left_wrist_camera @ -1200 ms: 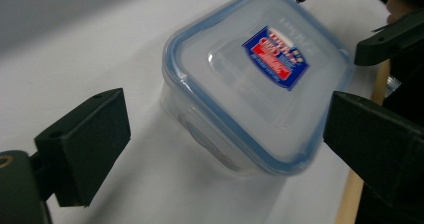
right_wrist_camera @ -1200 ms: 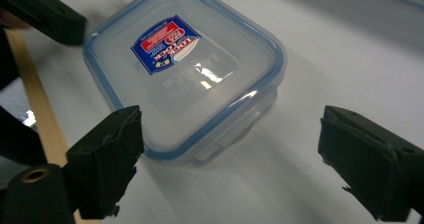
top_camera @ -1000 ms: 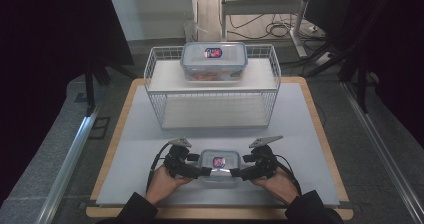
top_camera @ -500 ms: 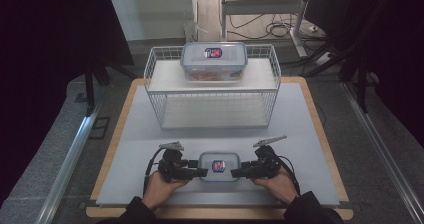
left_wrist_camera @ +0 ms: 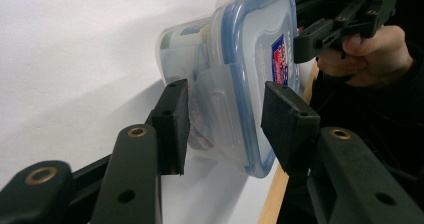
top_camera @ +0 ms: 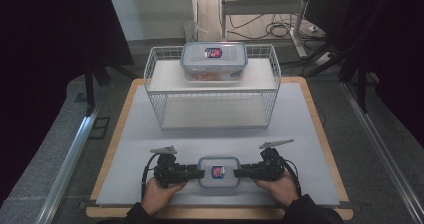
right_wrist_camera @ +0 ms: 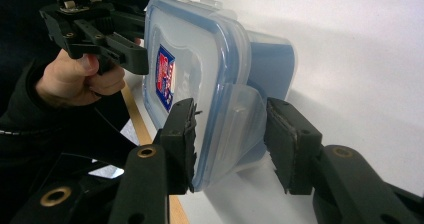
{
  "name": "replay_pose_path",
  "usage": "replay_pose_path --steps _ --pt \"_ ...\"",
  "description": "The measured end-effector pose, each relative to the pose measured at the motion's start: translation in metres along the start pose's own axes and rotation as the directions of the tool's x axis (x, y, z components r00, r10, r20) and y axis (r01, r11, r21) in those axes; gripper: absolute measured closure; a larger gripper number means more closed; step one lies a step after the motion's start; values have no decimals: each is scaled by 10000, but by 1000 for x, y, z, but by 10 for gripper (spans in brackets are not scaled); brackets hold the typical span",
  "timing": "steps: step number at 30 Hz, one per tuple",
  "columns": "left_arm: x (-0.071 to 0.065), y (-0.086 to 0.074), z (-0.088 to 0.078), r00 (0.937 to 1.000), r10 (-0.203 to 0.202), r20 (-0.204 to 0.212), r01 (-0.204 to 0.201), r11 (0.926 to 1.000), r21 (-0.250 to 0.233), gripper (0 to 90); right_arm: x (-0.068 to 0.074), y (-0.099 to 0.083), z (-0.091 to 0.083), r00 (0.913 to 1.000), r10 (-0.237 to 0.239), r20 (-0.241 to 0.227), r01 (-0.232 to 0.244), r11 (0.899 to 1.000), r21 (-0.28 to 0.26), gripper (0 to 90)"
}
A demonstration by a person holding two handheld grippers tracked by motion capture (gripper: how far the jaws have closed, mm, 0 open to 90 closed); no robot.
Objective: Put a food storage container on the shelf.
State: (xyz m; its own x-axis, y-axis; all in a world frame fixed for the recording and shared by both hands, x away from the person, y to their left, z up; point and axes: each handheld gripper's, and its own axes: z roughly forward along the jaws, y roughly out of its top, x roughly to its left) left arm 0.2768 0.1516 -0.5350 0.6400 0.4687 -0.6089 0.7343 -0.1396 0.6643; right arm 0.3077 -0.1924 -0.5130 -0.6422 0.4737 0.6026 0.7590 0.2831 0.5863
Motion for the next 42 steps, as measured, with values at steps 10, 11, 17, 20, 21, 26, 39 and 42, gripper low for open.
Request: replay_pose_path --steps 10,11,17,20,21,26,39,42 --pt "1 1 -3 9992 -347 219 354 9990 -289 569 3 1 -2 9999 -109 6 109 9994 -315 579" --pt "0 3 -5 9993 -307 231 315 9990 -330 570 4 2 -3 9999 -132 -26 130 9991 -395 581" --pt "-8 18 -12 9998 155 126 -150 9989 -447 574 7 10 -11 9993 -126 -342 97 9965 -835 589" --pt "-11 26 -17 9995 320 86 -315 9982 -507 574 10 15 -14 9991 -236 -341 203 9953 -944 590" --pt "-11 28 -18 9993 371 73 -366 9979 -526 574 12 18 -15 9991 -243 -352 208 9951 -965 590" --pt "-13 40 -27 9986 521 -21 -521 9960 -728 574 18 32 -17 9983 -516 -279 481 9924 -1135 589" --pt "-23 71 -42 9957 907 -163 -919 9908 -996 575 32 68 -31 9946 -1029 -134 1001 9855 -1367 588" --pt "-25 78 -44 9955 935 -180 -948 9901 -1037 575 33 76 -33 9945 -1047 -86 1025 9849 -1392 587"
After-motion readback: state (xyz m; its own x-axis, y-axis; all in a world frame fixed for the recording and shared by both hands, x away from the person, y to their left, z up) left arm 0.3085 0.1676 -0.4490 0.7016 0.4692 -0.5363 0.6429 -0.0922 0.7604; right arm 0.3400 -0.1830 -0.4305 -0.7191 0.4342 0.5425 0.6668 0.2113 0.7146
